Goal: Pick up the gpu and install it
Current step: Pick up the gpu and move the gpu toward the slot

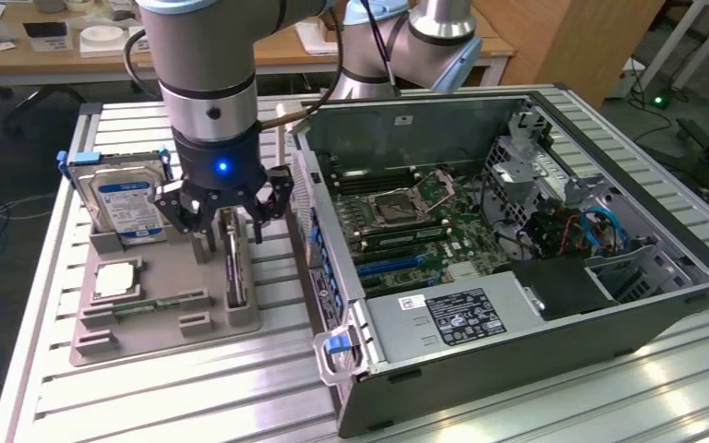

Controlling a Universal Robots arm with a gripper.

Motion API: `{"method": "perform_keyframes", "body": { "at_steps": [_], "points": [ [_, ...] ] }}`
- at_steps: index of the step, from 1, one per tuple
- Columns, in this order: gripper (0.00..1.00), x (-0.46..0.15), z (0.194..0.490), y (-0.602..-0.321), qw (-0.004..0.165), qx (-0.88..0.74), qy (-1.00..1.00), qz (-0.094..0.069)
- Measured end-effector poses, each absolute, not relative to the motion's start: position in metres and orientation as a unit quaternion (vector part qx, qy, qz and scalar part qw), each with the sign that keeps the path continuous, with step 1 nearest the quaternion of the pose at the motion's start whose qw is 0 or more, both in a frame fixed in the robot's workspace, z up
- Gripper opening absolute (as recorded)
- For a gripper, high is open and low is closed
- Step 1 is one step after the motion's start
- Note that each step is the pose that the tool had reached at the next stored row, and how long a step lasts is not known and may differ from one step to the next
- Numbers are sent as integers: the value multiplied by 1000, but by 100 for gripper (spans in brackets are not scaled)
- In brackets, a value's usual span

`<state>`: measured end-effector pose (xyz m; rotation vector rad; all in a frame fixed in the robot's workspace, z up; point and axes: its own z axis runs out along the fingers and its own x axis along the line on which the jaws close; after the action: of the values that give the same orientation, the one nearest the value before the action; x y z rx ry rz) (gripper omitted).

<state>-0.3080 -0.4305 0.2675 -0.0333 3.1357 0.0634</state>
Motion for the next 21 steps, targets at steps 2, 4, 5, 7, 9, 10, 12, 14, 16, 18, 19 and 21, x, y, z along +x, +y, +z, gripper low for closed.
{"method": "perform_keyframes", "body": {
  "at_steps": [2, 4, 5, 7, 9, 10, 12, 14, 16, 18, 19, 21],
  "points": [
    [59, -308, 268, -431, 3, -11, 1000, 20],
    [59, -308, 267, -430, 3, -11, 1000, 20],
    [59, -308, 267, -430, 3, -11, 1000, 20],
    [59, -308, 267, -429, 3, -10, 1000, 20],
    [59, -308, 267, -428, 3, -11, 1000, 20],
    [59, -308, 267, -428, 3, -11, 1000, 20],
    [59, -308, 267, -428, 3, -11, 1000, 20],
    [59, -308, 266, -427, 2, -11, 1000, 20],
    [59, -308, 265, -427, 3, -11, 1000, 20],
    [59, -308, 263, -427, 3, -11, 1000, 20],
    [59, -308, 262, -427, 3, -10, 1000, 20],
    [59, -308, 258, -426, 2, -8, 1000, 20]
  ]
}}
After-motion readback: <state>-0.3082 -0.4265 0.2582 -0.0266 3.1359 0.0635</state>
